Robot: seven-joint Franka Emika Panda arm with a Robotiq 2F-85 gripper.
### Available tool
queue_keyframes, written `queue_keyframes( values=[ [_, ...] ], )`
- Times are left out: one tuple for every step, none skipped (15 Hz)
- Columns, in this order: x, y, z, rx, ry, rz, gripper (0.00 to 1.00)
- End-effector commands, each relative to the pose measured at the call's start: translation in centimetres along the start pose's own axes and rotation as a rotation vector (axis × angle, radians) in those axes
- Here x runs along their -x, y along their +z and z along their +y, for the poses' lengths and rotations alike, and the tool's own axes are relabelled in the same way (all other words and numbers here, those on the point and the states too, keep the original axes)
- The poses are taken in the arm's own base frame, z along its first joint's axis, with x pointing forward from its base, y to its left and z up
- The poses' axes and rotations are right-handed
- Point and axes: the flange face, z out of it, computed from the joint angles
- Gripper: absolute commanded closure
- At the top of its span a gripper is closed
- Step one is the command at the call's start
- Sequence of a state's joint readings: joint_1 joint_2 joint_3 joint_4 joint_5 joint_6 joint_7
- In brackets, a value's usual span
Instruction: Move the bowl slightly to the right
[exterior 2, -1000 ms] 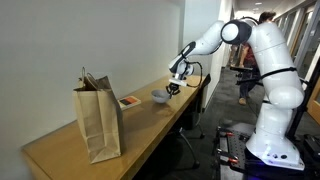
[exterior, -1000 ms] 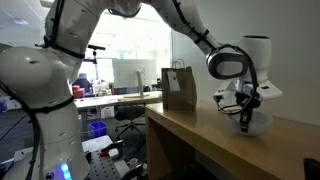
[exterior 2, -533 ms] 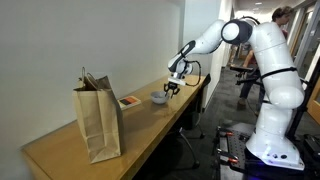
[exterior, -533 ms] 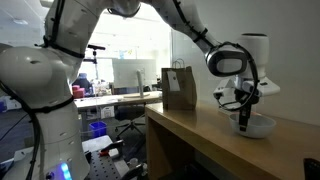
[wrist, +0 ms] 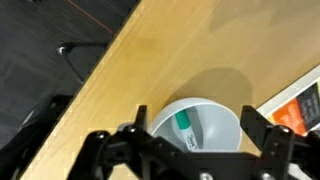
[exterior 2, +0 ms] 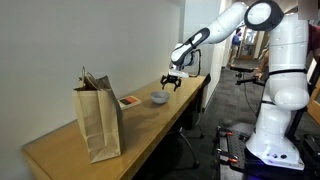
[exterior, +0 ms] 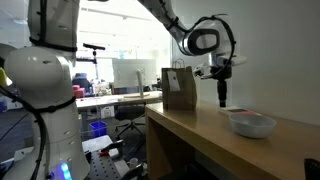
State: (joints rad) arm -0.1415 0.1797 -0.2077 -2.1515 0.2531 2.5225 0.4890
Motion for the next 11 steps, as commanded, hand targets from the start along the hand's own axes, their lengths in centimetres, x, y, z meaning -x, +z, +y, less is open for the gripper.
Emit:
queue_keyframes(
  values=[
    [4.7, -3.4, -1.1, 0.096, -0.106, 0.089, 0.0],
    [5.9, -4.3, -1.7, 0.118, -0.141, 0.109, 0.0],
    [6.9, -5.2, -2.1, 0.146, -0.16, 0.131, 0.0],
    [7.8, -5.9, -2.6, 0.158, -0.18, 0.141, 0.0],
    [8.5, -6.7, -2.8, 0.168, -0.198, 0.138, 0.0],
    [9.2, -7.2, -3.0, 0.175, -0.21, 0.122, 0.0],
    [9.7, -7.6, -3.2, 0.177, -0.223, 0.092, 0.0],
    [10.1, -7.9, -3.2, 0.185, -0.222, 0.079, 0.0],
    [10.4, -8.1, -3.3, 0.195, -0.228, 0.074, 0.0],
    [10.7, -8.3, -3.4, 0.204, -0.237, 0.07, 0.0],
    [10.7, -8.5, -3.4, 0.213, -0.226, 0.079, 0.0]
  ],
)
